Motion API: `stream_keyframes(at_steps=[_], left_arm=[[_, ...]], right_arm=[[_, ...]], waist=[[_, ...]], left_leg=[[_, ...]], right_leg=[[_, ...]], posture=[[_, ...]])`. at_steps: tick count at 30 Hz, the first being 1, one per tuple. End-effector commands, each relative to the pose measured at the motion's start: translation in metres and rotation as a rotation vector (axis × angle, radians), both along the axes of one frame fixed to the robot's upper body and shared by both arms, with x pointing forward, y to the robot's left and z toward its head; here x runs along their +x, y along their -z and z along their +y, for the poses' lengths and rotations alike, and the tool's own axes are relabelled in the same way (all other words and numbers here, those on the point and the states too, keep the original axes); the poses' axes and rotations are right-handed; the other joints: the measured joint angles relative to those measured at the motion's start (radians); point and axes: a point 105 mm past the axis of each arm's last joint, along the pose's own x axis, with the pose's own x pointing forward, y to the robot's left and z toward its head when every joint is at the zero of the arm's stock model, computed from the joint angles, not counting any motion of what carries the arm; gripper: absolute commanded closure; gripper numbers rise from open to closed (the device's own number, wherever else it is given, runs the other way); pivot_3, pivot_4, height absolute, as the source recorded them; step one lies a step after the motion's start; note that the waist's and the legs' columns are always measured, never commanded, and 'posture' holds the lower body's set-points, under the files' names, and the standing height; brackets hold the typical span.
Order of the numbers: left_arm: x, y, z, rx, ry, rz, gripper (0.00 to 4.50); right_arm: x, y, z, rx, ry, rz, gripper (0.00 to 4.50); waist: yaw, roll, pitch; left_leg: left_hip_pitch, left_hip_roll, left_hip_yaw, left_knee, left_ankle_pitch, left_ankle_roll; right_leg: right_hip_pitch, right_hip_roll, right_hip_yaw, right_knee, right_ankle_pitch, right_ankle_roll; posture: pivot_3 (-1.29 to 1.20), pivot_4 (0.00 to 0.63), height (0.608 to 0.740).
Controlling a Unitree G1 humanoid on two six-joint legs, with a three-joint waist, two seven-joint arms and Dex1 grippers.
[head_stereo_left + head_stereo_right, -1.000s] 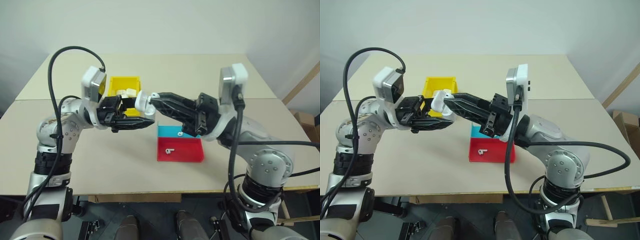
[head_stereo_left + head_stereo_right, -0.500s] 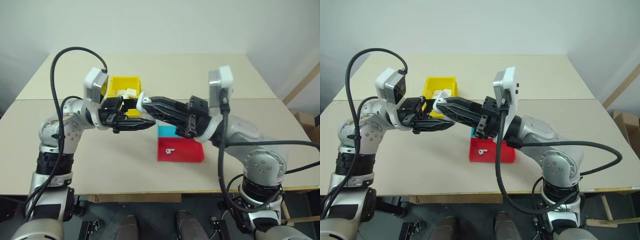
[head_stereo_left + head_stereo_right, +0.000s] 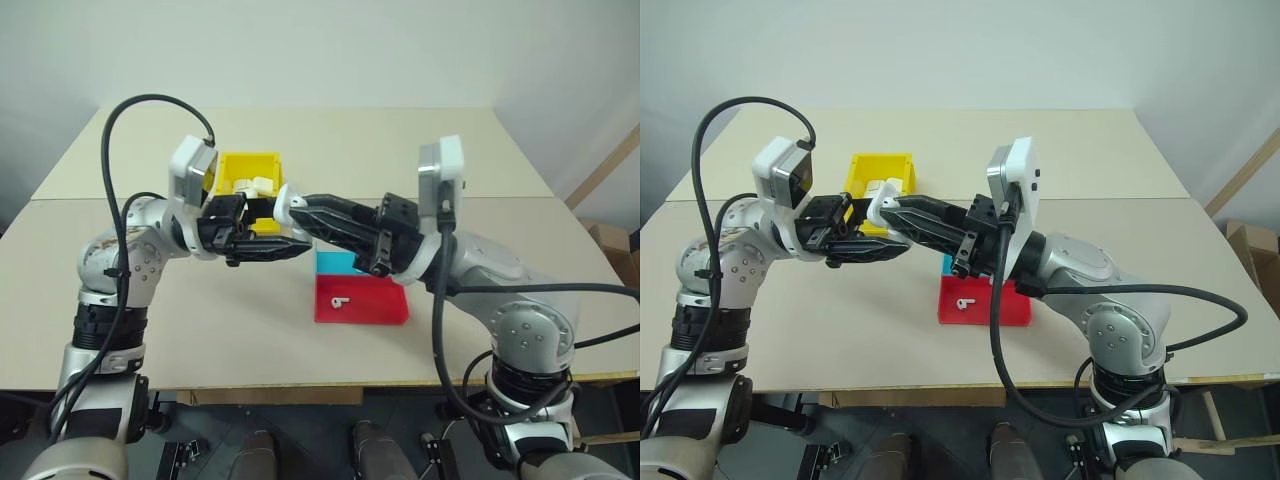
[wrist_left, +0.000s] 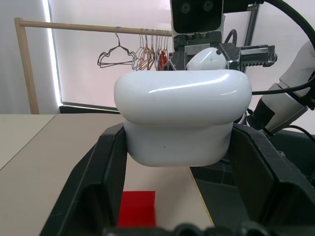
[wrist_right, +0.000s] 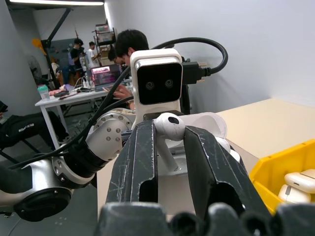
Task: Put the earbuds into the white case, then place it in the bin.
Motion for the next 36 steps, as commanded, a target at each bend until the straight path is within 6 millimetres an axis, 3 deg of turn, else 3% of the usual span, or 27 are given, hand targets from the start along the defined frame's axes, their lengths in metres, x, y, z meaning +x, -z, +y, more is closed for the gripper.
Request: stream_keyframes(at_steps=[1,21,32,36], left_arm=[[-0.0043,-0.0149,-0.0016,-0.031,0.013,-0.076,1.73],[-0.0026,-0.0152,-0.0023,-0.034,-0.003,-0.081,1.73],[-0.003,-0.0159,-0.0017,-0.034,-0.004,-0.08,1.73],[-0.0029,-0.0161,-0.0018,-0.032,-0.003,-0.08,1.73]], right_arm=[[-0.0057,0.0019,0.0037,-0.021,-0.018,-0.016,3.87],[-0.0109,0.0077,0.0093,-0.057,-0.058,-0.009,3.87],[-0.0093,0.0083,0.0081,-0.057,-0.031,-0.004,0.05],[-0.0092,0.0075,0.006,-0.056,-0.023,-0.007,0.02]], waist=[[0.0,0.0,0.0],[0.0,0.0,0.0],[0.0,0.0,0.0],[0.001,0.0,0.0]], left_leg=[[0.0,0.0,0.0,0.0,0.0,0.0],[0.0,0.0,0.0,0.0,0.0,0.0],[0.0,0.0,0.0,0.0,0.0,0.0],[0.0,0.0,0.0,0.0,0.0,0.0]], right_leg=[[0.0,0.0,0.0,0.0,0.0,0.0],[0.0,0.0,0.0,0.0,0.0,0.0],[0.0,0.0,0.0,0.0,0.0,0.0],[0.0,0.0,0.0,0.0,0.0,0.0]], posture=[[0.0,0.15,0.74],[0.0,0.15,0.74],[0.0,0.15,0.74],[0.0,0.15,0.74]])
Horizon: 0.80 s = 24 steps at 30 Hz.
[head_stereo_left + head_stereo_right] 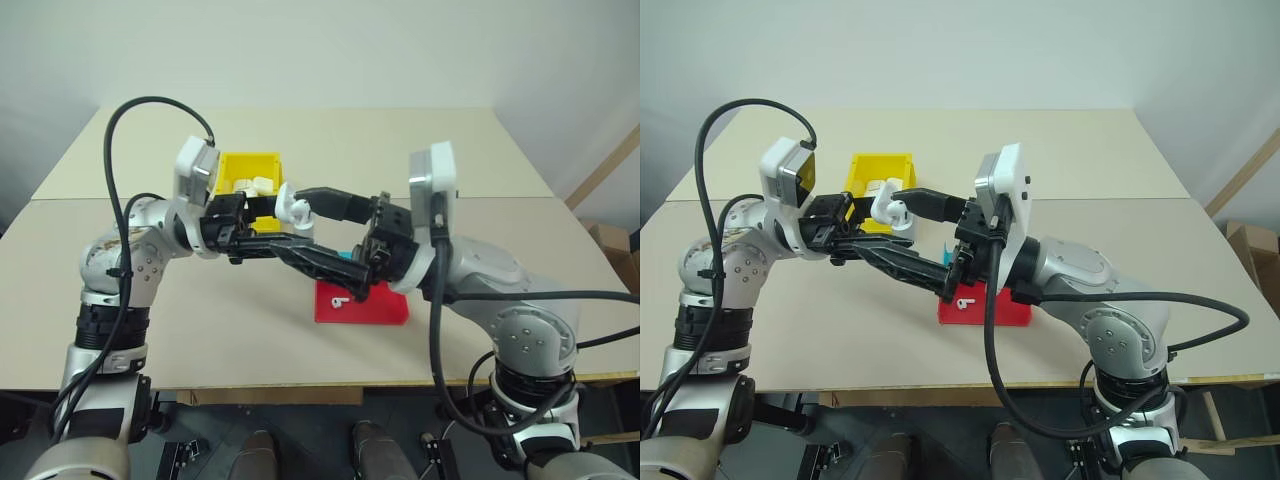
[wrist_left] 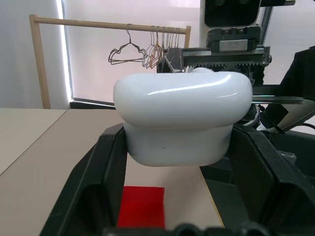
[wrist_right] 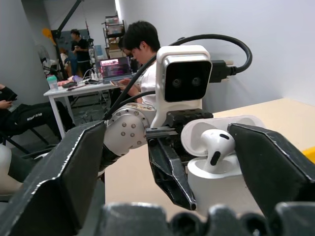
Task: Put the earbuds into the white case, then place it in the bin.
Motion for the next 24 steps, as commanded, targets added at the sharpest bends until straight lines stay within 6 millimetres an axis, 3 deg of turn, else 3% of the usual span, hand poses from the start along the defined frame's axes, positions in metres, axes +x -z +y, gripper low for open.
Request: stream_keyframes(at_steps=[1,11,24], left_arm=[[-0.009,-0.018,-0.002,-0.029,0.038,-0.087,1.73],[-0.007,-0.017,-0.002,-0.03,0.04,-0.086,1.73],[-0.006,-0.017,-0.003,-0.036,0.044,-0.085,1.73]], right_arm=[[-0.001,0.004,0.0,-0.016,0.003,0.013,0.02],[-0.007,-0.005,-0.013,-0.016,-0.031,0.007,0.02],[0.002,-0.012,-0.038,-0.066,0.044,-0.004,0.02]], waist=[[0.0,0.0,0.0],[0.002,0.0,0.0],[0.005,0.0,0.0]], left_leg=[[0.0,0.0,0.0,0.0,0.0,0.0],[0.0,0.0,0.0,0.0,0.0,0.0],[0.0,0.0,0.0,0.0,0.0,0.0]], right_leg=[[0.0,0.0,0.0,0.0,0.0,0.0],[0.0,0.0,0.0,0.0,0.0,0.0],[0.0,0.0,0.0,-0.001,0.0,0.0]], posture=[[0.0,0.15,0.74],[0.0,0.15,0.74],[0.0,0.15,0.74]])
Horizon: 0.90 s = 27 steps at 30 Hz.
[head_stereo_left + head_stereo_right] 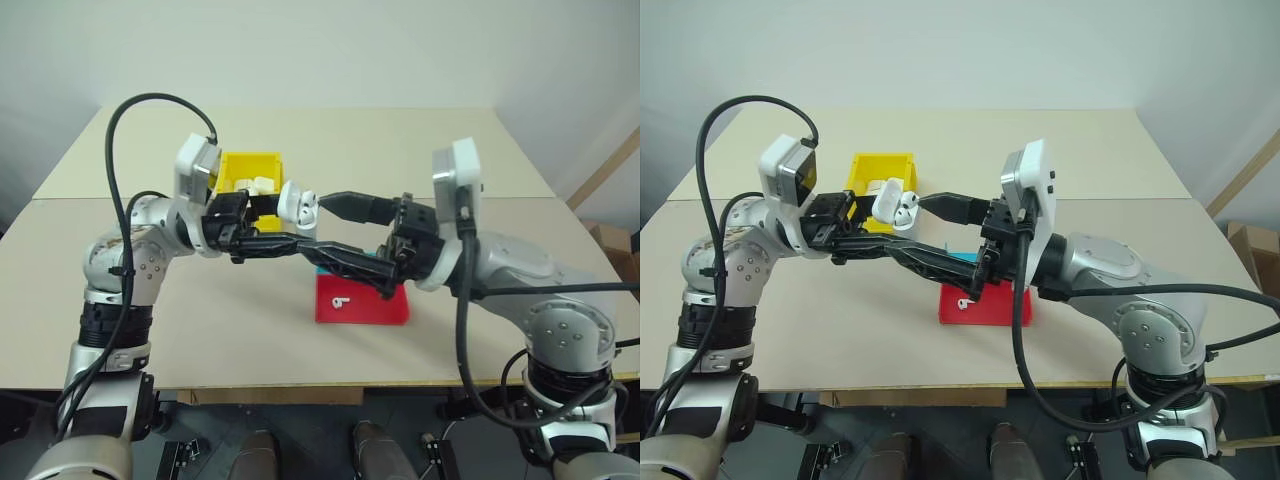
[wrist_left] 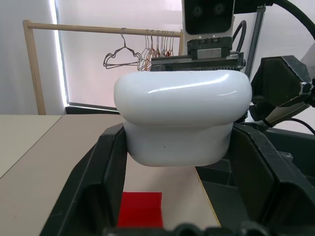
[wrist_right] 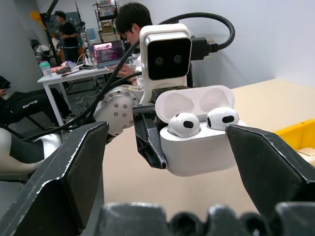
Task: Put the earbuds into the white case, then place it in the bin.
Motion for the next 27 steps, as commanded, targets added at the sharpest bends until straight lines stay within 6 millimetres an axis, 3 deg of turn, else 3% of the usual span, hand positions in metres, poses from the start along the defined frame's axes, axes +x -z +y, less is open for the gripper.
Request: stream_keyframes(at_steps=[1,4,7,12,18,23,27], left_arm=[[-0.003,-0.012,0.001,-0.022,0.014,-0.064,1.73],[-0.003,-0.011,0.001,-0.018,0.019,-0.062,1.73],[-0.005,-0.01,0.001,-0.006,0.036,-0.06,1.73],[-0.009,-0.009,0.0,0.007,0.063,-0.063,1.73],[-0.014,-0.004,-0.011,0.022,0.069,-0.059,1.73],[-0.016,-0.006,-0.026,0.017,0.014,-0.062,1.73],[-0.019,-0.005,-0.035,0.017,-0.005,-0.065,1.73]], right_arm=[[-0.001,-0.014,-0.015,0.0,0.02,-0.049,0.02],[0.0,-0.017,-0.025,-0.028,0.024,-0.06,0.02],[0.001,-0.02,-0.035,-0.086,-0.007,-0.085,0.58],[0.023,-0.025,-0.049,-0.195,-0.031,-0.136,2.29],[0.047,-0.037,-0.046,-0.271,-0.115,-0.221,4.33],[0.065,-0.05,-0.032,-0.301,-0.145,-0.296,4.47],[0.066,-0.057,-0.017,-0.326,-0.21,-0.353,4.47]], waist=[[0.001,0.0,0.0],[0.003,0.0,0.0],[0.003,0.0,0.0],[0.002,0.0,0.0],[0.0,0.0,0.0],[0.001,0.0,0.0],[0.002,0.0,0.0]], left_leg=[[0.0,0.0,0.0,0.0,0.0,0.0],[0.0,0.0,0.0,0.0,0.0,0.0],[0.0,0.0,0.0,0.0,0.0,0.0],[0.001,0.0,0.001,0.0,0.0,0.0],[0.0,0.0,0.001,0.0,0.0,0.0],[0.0,0.0,0.001,0.0,0.0,0.001],[0.0,0.0,0.001,0.0,0.0,0.001]], right_leg=[[0.0,0.0,0.0,0.0,0.0,0.0],[0.0,0.0,0.0,0.0,0.0,0.0],[0.0,0.0,0.0,0.0,0.0,0.0],[0.001,0.0,0.0,-0.001,0.0,0.0],[0.0,0.0,0.001,-0.001,0.0,0.0],[0.0,0.0,0.001,-0.001,0.0,0.0],[0.0,0.0,0.001,-0.001,0.0,0.0]], posture=[[0.0,0.15,0.74],[0.0,0.15,0.74],[0.0,0.15,0.74],[0.0,0.15,0.74],[0.0,0.15,0.74],[0.0,0.15,0.74],[0.0,0.15,0.74]])
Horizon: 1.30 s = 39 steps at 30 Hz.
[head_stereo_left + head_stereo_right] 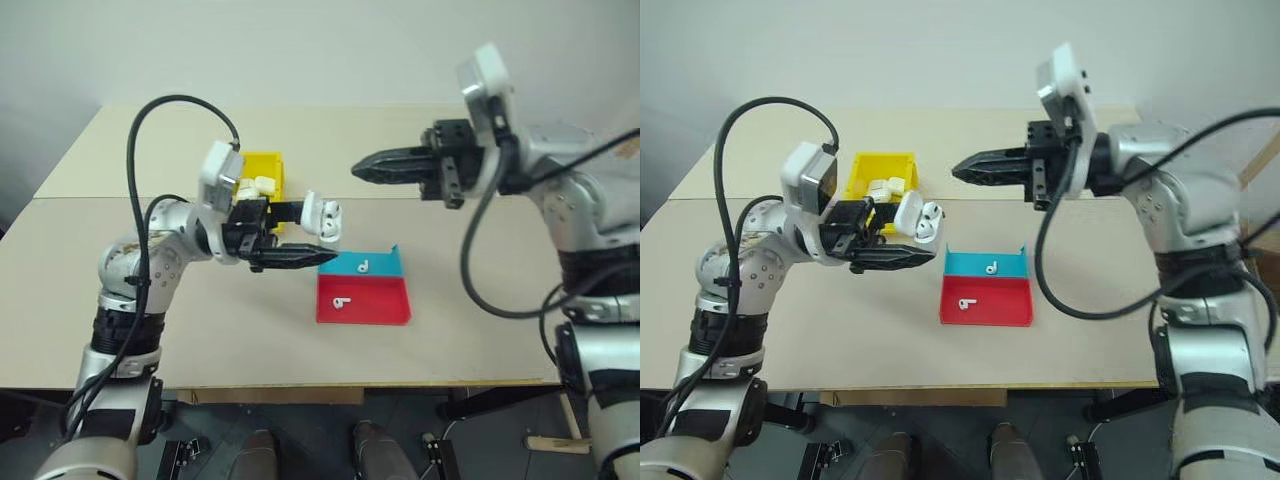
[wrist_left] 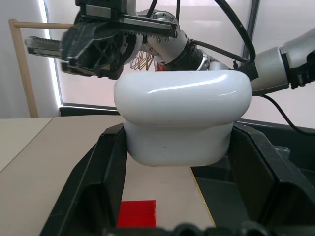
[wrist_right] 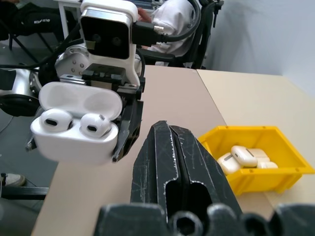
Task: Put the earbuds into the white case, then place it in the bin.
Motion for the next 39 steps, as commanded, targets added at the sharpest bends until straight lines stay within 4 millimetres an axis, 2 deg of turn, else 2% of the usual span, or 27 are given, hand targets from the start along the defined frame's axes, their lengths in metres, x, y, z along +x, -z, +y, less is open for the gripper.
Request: stream_keyframes(at_steps=[1,9,14,17,23,31,39], left_arm=[[-0.007,-0.006,-0.008,-0.002,-0.004,-0.034,1.73],[-0.011,-0.003,-0.005,0.005,0.007,-0.025,1.73],[-0.01,-0.003,-0.004,0.01,0.009,-0.027,1.73],[-0.01,-0.003,-0.003,0.01,0.009,-0.028,1.73],[-0.007,-0.004,0.002,0.007,-0.017,-0.031,1.73],[-0.002,-0.004,0.007,0.009,-0.041,-0.036,1.73],[-0.001,-0.004,0.007,0.002,-0.041,-0.038,1.73]], right_arm=[[-0.006,-0.017,0.009,-0.013,-0.064,-0.099,4.47],[-0.019,-0.011,0.026,-0.141,-0.265,-0.172,4.47],[-0.018,-0.003,0.045,-0.211,-0.316,-0.208,4.47],[-0.02,-0.005,0.05,-0.221,-0.352,-0.215,4.47],[-0.027,-0.013,0.039,-0.193,-0.389,-0.198,4.47],[-0.033,-0.01,0.024,-0.207,-0.403,-0.165,4.47],[-0.029,-0.018,0.017,-0.203,-0.367,-0.21,4.47]], waist=[[0.0,0.0,0.0],[0.001,0.0,0.0],[-0.001,0.0,0.0],[-0.001,0.001,0.0],[0.009,0.001,0.0],[0.013,0.001,0.0],[0.014,0.001,0.001]], left_leg=[[0.0,0.0,0.0,0.0,0.0,0.0],[0.0,0.0,0.0,0.0,0.0,0.0],[0.001,0.0,0.0,0.0,0.0,0.0],[0.001,0.0,0.0,0.0,0.0,0.0],[0.0,0.0,0.0,0.0,0.0,0.0],[0.001,0.0,0.0,0.0,0.0,0.0],[0.0,0.0,0.0,0.0,0.0,0.0]], right_leg=[[0.0,0.0,0.0,0.0,0.0,0.0],[0.0,0.0,0.0,0.001,0.0,0.0],[0.0,0.0,0.0,0.001,0.0,0.0],[0.0,0.0,0.0,0.001,0.0,0.0],[0.0,0.0,-0.001,0.001,0.0,0.0],[0.0,0.0,0.0,0.001,0.0,0.0],[0.0,0.0,0.0,0.001,0.0,0.0]], posture=[[0.0,0.15,0.74],[0.0,0.15,0.74],[0.0,0.15,0.74],[0.0,0.15,0.74],[0.0,0.15,0.74],[0.0,0.15,0.74],[0.0,0.15,0.74]])
